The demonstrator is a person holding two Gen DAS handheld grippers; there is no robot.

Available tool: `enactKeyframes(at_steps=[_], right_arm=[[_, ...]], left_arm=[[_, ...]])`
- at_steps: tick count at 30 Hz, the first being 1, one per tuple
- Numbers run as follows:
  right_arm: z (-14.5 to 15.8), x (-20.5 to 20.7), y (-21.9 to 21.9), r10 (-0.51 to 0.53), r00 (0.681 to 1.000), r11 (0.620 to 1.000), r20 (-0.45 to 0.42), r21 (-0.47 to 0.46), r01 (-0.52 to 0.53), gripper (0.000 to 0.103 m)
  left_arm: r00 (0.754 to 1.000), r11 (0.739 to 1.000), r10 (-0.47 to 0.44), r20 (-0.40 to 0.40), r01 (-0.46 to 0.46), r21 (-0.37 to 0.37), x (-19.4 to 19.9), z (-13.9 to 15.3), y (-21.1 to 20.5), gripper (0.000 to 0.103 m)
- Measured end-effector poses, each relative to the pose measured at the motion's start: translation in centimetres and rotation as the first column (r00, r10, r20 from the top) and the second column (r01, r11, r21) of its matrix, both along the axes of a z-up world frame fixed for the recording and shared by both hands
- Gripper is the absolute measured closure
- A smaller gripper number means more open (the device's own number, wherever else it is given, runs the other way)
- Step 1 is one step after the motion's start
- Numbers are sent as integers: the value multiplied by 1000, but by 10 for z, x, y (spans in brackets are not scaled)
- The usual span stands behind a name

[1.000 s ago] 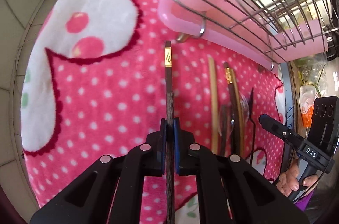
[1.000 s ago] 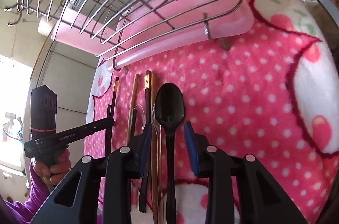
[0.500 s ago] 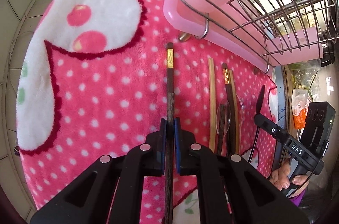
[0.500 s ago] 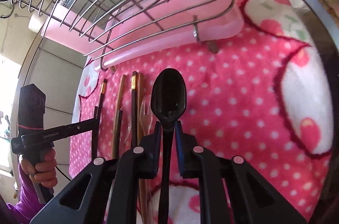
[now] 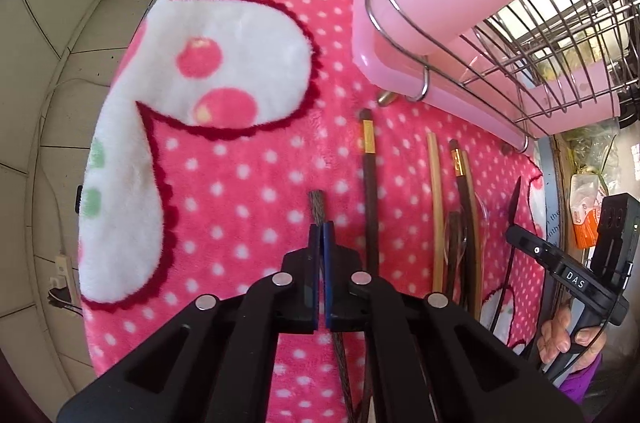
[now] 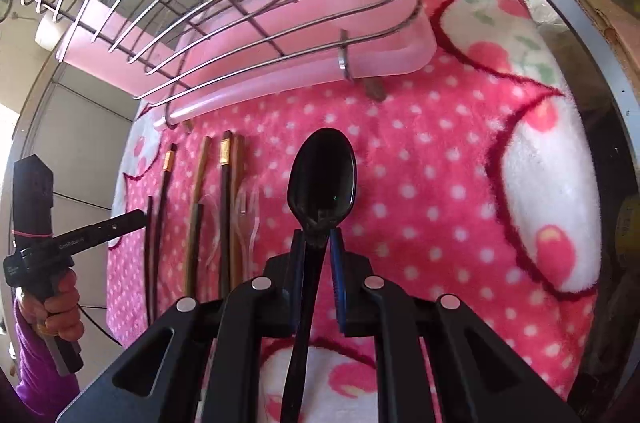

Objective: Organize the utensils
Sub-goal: 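Grasp a dark chopstick with the left tool while the right tool grasps the black spoon, then lift the chopstick with the left tool while the right tool lifts the spoon toward the pink cup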

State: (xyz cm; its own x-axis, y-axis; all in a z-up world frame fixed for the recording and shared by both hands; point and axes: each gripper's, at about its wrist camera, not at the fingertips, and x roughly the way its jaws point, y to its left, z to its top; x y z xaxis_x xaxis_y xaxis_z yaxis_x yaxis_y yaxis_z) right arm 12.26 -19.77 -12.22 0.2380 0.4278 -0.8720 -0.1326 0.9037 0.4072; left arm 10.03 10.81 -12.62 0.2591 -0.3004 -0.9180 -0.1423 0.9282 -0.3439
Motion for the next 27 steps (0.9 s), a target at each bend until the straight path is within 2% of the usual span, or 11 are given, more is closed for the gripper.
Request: enactKeyframes(at_steps=[4,7,11,17,18,19,20,24,25,26,27], right_arm=[[-3,2,-4,-6,1000,1000,-24,-5,6,83],[-7,4,-5,-7,999,1000,-53,25,8,74],[-7,5,-6,9,997,999,-72,51,-6,68],[-8,12,-14,6,994,997,-112,79,3,68],[-9,14,-15,4,992,996,-122,90,8,68],[-11,17,-17,-4,990,994,-139,107,19,68],[-12,19,-18,-8,989,993,-148,117,26,68],[-15,23,-23,-13,985,986,-175,159,41,67],[-15,24,-23,-16,983,985,-181,167,47,71],[-16,24,-25,-21,983,985,-181,167,51,82],[-16,23,-26,-24,984,986,-175,160,52,85]], left_arm=[[999,1000,1,-42,-1,1,7,-1,2,100],[996,1000,-11,-84,11,4,14,-2,-2,89],[994,999,-35,-107,38,29,19,-4,-9,85],[994,991,-64,-91,74,108,19,-4,-23,85],[994,988,-76,-83,86,125,18,-3,-25,86],[994,985,-80,-77,90,147,17,-3,-30,94],[994,980,-83,-66,94,175,15,-3,-34,94],[997,983,-70,-29,74,170,7,2,-34,96],[998,985,-63,-18,65,159,5,5,-33,97],[998,987,-58,-10,59,151,1,6,-32,97],[998,988,-58,1,58,141,-3,10,-32,98]])
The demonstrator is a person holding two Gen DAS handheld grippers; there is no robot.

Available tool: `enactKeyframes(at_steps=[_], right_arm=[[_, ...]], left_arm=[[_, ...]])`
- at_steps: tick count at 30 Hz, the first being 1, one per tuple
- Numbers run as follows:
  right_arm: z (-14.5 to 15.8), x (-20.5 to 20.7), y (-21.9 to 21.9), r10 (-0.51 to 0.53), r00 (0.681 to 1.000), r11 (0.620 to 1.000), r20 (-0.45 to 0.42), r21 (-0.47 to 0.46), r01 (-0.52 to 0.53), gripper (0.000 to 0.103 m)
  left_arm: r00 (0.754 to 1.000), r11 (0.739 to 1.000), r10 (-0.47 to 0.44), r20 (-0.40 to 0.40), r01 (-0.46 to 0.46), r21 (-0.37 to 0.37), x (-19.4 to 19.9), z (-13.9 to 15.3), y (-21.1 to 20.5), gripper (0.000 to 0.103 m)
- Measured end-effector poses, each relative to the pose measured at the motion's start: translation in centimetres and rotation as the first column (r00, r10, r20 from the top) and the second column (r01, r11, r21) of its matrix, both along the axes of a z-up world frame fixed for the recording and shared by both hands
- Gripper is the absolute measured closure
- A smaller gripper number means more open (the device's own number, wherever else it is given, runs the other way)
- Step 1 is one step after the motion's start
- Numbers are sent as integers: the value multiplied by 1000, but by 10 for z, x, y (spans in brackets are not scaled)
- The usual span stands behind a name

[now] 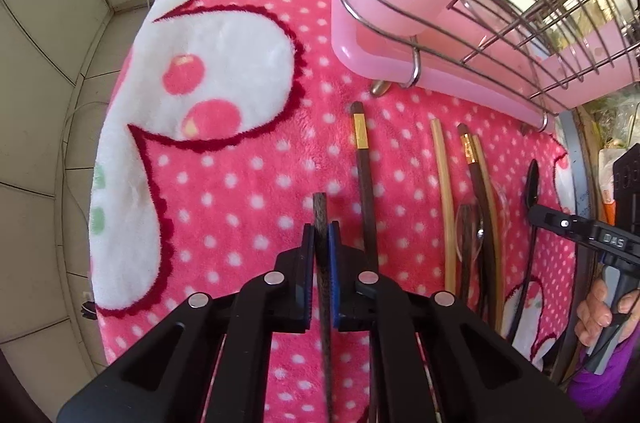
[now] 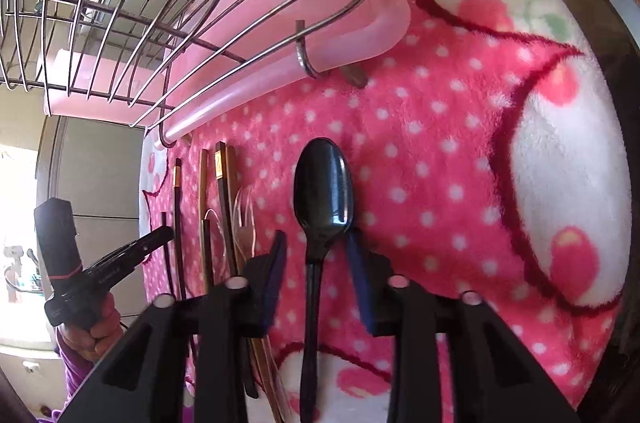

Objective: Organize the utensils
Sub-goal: 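Lift the chopstick with the left tool while the right tool lifts the spoon toward the pink cup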

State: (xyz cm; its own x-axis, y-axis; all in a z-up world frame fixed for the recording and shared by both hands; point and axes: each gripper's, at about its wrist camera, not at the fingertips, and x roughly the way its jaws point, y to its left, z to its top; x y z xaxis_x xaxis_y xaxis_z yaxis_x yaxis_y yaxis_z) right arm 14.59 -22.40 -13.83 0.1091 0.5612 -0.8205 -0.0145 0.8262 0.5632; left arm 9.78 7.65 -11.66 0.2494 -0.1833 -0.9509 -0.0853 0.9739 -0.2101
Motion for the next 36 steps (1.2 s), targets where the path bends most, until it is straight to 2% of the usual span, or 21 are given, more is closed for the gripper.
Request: enactKeyframes(at_steps=[4,7,8,12,16,22,26,27,31,34,36], right_arm=[[-1,-5,-8,-25,999,999,21,30,25,88],[9,-14,-13,-30,997,999,75,34,27,98],[14,-17,-15,-35,995,999,96,29,32,98],[36,-31,-19,-60,978,997,198,58,49,98],[62,-46,-29,-95,943,992,318,107,64,98],[115,-59,-39,-177,848,973,500,217,74,98],[157,-58,-46,-246,751,950,613,306,62,98],[170,-55,-49,-271,718,941,642,333,57,98],[205,-38,-51,-339,626,911,703,411,33,98],[219,-17,-55,-385,560,892,734,451,23,98],[226,-3,-60,-407,536,879,739,476,12,98]], left_arm=[[998,1000,-14,58,15,-20,-14,15,0,98],[992,999,-11,122,16,-41,-27,30,2,98],[989,999,-6,144,14,-52,-29,33,4,98],[968,998,8,249,8,-62,-36,55,11,98],[939,997,24,344,3,-78,-46,77,8,98],[877,994,65,475,-15,-110,-55,115,16,98],[822,990,93,562,-17,-139,-52,143,19,98],[809,989,98,579,-17,-144,-50,149,19,98],[755,985,131,642,-25,-171,-39,179,20,98],[707,980,160,689,-32,-195,-27,201,23,98],[675,978,178,716,-42,-203,-16,215,22,98]])
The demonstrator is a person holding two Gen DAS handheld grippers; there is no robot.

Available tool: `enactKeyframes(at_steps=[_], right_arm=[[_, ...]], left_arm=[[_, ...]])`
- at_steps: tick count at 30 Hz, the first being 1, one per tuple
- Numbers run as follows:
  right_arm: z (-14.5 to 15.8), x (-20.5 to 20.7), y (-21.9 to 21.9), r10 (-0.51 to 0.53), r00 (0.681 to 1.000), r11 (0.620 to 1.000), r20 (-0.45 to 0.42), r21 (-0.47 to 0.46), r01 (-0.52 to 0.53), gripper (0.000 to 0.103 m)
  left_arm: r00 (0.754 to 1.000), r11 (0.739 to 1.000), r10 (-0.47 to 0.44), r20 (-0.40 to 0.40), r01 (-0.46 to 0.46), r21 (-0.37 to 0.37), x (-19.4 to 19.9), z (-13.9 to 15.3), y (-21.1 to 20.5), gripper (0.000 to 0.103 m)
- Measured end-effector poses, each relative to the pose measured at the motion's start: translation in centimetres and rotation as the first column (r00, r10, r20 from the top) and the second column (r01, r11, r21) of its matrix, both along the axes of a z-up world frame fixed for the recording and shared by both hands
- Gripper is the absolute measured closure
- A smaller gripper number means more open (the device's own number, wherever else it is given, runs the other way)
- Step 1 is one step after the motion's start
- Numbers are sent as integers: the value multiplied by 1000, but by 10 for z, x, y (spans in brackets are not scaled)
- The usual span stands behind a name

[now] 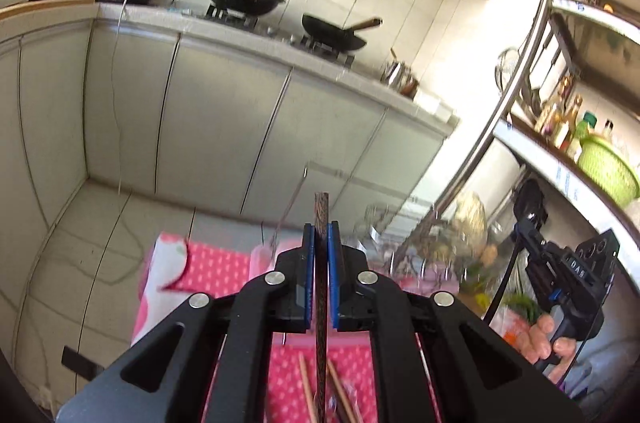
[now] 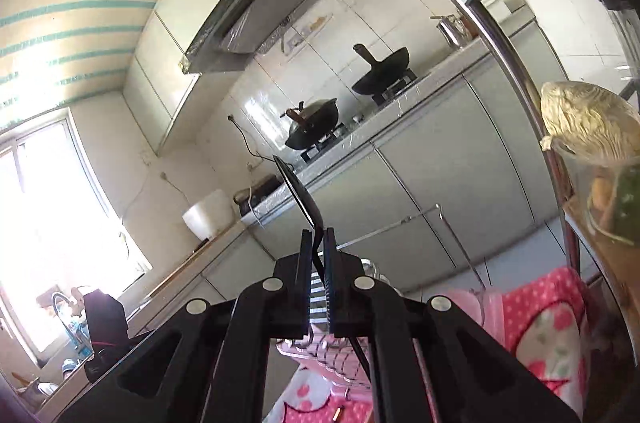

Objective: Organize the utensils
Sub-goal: 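Lift the chopstick with the left tool while the right tool lifts the spoon toward the pink cup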

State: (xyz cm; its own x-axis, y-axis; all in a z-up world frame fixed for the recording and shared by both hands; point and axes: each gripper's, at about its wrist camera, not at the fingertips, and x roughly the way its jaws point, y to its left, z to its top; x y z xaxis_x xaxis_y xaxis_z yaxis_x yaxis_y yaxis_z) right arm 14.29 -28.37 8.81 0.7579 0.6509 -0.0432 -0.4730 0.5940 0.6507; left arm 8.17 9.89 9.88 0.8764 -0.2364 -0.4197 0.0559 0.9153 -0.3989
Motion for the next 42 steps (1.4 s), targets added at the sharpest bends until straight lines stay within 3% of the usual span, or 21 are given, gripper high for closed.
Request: enactKeyframes(at_steps=[9,12,16,21,29,36,42], right_arm=[[14,66,-7,8,993,999,117,37,-13,98],[6,82,-7,5,992,999,127,35,-10,98],[-17,97,-6,-3,996,999,90,46,-2,98],[-52,91,-12,-16,1000,999,20,45,15,98],[-89,60,-19,-72,984,996,-162,-71,61,99],[-80,63,-13,-113,959,978,-260,-201,61,99],[-75,59,-14,-128,944,974,-305,-219,61,99]], left_arm=[[988,998,53,148,-55,6,62,31,-7,98],[981,997,72,178,-74,3,79,27,-8,98],[972,993,91,218,-106,58,95,9,-17,98],[985,992,66,161,-82,96,97,-22,-23,98],[998,994,54,19,-55,93,90,-55,-16,98],[998,995,27,-63,-21,93,93,-63,-17,97],[995,997,0,-100,7,76,88,-58,-15,97]])
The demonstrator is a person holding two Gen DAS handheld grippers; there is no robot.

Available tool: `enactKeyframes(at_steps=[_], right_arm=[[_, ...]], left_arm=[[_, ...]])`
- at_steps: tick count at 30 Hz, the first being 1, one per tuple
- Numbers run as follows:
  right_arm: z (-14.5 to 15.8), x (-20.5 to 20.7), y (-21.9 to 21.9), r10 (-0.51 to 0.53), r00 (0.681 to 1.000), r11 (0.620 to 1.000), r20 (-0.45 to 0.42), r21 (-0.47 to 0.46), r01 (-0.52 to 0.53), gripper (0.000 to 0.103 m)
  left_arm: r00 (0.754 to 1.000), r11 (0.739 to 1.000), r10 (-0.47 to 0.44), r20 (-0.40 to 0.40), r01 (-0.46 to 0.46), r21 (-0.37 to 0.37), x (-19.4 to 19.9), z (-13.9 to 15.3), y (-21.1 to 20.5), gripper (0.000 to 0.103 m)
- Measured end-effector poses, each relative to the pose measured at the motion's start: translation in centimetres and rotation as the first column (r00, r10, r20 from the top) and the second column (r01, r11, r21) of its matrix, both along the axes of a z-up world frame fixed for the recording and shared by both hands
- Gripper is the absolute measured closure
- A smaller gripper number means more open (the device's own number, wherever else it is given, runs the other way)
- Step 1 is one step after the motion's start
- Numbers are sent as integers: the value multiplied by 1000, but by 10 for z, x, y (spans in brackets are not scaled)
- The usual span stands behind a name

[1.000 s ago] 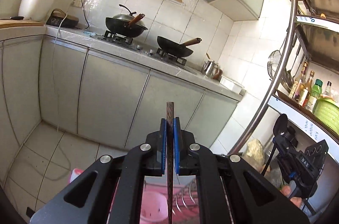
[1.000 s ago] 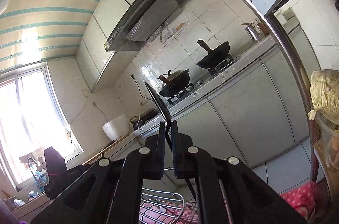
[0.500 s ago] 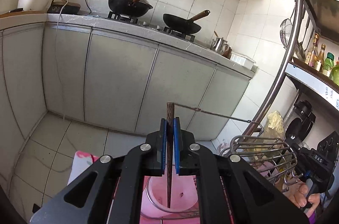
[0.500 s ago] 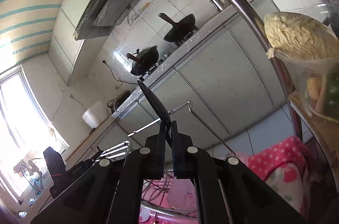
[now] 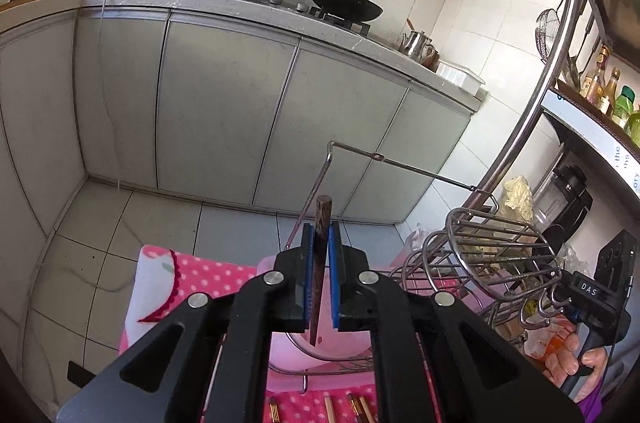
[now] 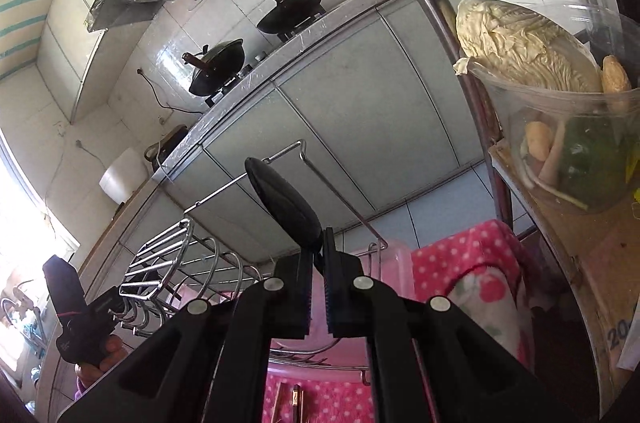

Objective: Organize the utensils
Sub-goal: 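Lift the chopstick with the left tool while the right tool lifts the spoon toward the pink cup, then drop the chopstick into the pink cup with the left tool while the right tool drops the spoon in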

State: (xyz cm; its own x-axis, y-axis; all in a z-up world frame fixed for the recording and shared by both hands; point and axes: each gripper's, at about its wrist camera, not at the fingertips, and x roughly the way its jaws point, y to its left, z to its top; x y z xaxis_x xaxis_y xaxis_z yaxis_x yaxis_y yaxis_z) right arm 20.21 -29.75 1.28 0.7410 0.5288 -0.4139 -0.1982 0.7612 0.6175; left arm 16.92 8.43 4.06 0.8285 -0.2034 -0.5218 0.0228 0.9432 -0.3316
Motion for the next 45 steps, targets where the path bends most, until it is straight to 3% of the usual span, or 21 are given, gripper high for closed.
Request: enactKeyframes(at_steps=[7,14,18,21,24,29,38,43,45], right_arm=[[17,6,-8,10,1000,1000,-4,28,-10,99],[4,26,-2,50,991,998,-123,43,-45,99],[5,30,4,52,990,998,-135,23,-50,98],[6,31,6,35,987,999,-156,9,-34,91],[11,29,6,28,988,999,-153,-26,-32,70],[16,21,2,29,992,998,-122,-55,-36,63],[25,-12,-8,-13,997,994,-75,-108,5,60],[29,-52,-9,-29,999,984,-37,-177,22,60],[26,-67,-5,-11,999,980,-48,-201,1,60]], left_arm=[[999,999,-18,-38,17,-30,5,11,7,97],[991,998,-57,-124,57,-1,25,4,1,97],[989,995,-86,-122,92,39,26,-1,-14,96],[986,996,-85,-142,85,-4,29,0,-13,93],[985,997,-72,-156,66,-45,32,-1,-7,85],[988,996,-47,-150,36,-78,31,0,1,75],[996,998,-17,-84,12,-65,1,22,12,69],[997,998,14,-79,-19,-60,-34,26,26,69],[993,999,23,-116,-28,-42,-50,20,28,69]])
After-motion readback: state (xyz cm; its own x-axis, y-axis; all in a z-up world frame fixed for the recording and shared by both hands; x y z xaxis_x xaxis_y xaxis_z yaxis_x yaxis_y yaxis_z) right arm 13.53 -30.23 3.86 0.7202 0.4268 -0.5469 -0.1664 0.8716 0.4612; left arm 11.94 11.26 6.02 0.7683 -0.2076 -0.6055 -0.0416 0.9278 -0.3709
